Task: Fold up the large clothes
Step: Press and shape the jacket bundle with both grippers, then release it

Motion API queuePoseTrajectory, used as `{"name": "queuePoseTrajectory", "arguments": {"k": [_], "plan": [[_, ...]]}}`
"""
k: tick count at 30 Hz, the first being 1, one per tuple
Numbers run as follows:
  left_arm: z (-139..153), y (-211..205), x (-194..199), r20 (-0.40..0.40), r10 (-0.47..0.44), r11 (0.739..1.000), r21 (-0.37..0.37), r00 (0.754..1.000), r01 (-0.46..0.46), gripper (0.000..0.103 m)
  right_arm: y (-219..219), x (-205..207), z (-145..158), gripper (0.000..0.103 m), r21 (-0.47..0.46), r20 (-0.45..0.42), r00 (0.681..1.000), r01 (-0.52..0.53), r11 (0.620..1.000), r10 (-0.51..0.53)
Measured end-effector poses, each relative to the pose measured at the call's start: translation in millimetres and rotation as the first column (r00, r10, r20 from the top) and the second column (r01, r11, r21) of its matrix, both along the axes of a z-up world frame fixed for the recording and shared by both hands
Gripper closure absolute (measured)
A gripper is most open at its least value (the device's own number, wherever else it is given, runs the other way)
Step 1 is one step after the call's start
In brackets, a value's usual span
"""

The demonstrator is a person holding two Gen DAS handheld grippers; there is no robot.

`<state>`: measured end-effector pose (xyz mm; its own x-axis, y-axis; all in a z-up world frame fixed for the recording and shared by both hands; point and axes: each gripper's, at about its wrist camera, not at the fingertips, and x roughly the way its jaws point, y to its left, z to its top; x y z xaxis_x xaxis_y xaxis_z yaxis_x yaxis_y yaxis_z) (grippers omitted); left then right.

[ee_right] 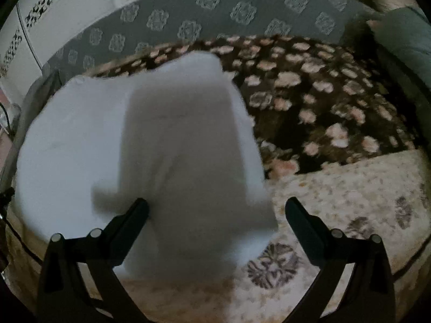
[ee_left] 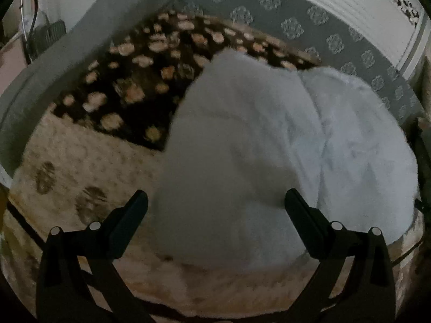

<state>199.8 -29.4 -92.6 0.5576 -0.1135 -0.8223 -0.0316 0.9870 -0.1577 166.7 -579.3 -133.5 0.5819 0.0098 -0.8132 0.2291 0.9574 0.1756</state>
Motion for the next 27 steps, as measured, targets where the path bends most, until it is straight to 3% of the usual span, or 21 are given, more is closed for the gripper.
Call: {"name": "queuePoseTrajectory", "arguments": {"k": [5,10,12,16,18,20,21,22,23,25,27], "plan": [[-14.3,-18.3,5.8,0.062,-0.015,0.996,0.087,0.998,0.009,0.003,-7.3,4.2,-16.0,0.002,0.151,-0.020,0.998,0.056,0.987,-0.054],[-18.2,-17.7,9.9,0.085,0.014,0.999,0.051,0.996,-0.019,0.003,-19.6,9.7,-40.3,0.002,0.347,-0.061,0.997,0.072,0.935,-0.054],[-18.3,-17.3,9.9,0.087,0.027,0.999,0.039,0.996,-0.031,0.003,-18.9,9.0,-41.3,0.002,0.352,-0.047,0.997,0.066,0.934,-0.052],[-20.2,-14.7,9.9,0.069,0.032,0.999,0.022,0.997,-0.034,0.003,0.8,10.2,-18.6,0.057,0.300,0.019,1.000,-0.008,0.954,0.002],[-20.6,-11.5,14.0,0.039,0.025,1.000,-0.002,0.999,-0.024,0.003,10.1,8.0,1.2,0.074,0.227,0.068,0.998,-0.020,0.974,0.004],[-20.4,-11.2,19.9,0.021,0.014,1.000,-0.022,1.000,-0.014,0.005,10.0,2.9,19.0,0.081,0.208,0.130,0.991,-0.017,0.978,-0.011],[-19.4,-11.8,22.3,0.017,0.007,0.999,-0.047,1.000,-0.006,0.013,8.8,0.6,29.3,0.086,0.208,0.165,0.986,-0.022,0.978,-0.013],[-16.0,-15.2,22.4,0.031,-0.004,0.998,-0.070,1.000,0.006,0.028,9.2,-3.1,43.9,0.087,0.193,0.202,0.979,-0.025,0.981,-0.015],[-12.7,-20.6,21.2,0.047,-0.016,0.998,-0.065,0.999,0.019,0.036,11.3,-6.1,54.5,0.088,0.180,0.231,0.973,-0.027,0.983,-0.015],[-1.7,-50.5,21.5,0.110,-0.085,0.996,0.017,0.990,0.084,0.059,19.5,-17.7,83.6,0.088,0.120,0.302,0.953,-0.029,0.992,-0.009],[3.4,-68.7,25.4,0.137,-0.117,0.993,-0.011,0.984,0.119,0.070,21.0,-28.7,100.3,0.088,0.061,0.342,0.939,-0.004,0.998,-0.017]]}}
